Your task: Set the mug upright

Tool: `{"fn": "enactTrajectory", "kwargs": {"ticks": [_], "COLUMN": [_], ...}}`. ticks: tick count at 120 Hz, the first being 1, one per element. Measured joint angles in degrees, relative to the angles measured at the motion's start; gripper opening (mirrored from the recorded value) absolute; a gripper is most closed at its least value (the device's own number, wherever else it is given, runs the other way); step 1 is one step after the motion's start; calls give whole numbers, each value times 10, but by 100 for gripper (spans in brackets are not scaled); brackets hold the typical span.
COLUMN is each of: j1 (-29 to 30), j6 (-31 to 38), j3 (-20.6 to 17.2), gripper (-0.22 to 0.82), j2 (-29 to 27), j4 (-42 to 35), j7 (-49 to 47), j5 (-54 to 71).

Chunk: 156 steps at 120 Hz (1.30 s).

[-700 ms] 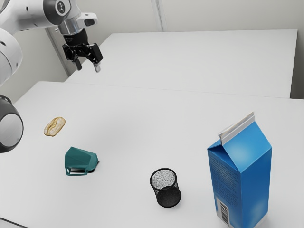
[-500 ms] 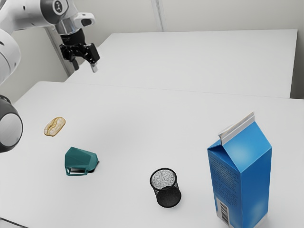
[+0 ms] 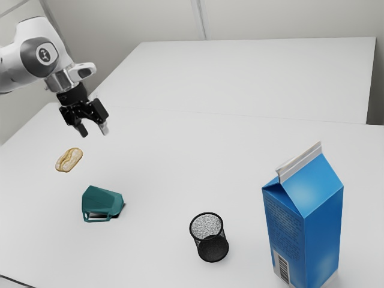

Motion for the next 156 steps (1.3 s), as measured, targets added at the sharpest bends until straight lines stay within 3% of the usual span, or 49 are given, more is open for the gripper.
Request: {"fn": "enactTrajectory", "kwargs": {"ticks": [72,112,156], "j1": [5,3,10], "j6": [120,193,243], "j3": [124,146,150], "gripper": [60,60,60], "j2": [-48,-42,18], "j4": [-187,-232,-246], "j7": [137,233,334], "j5": [-16,-24,-140]}}
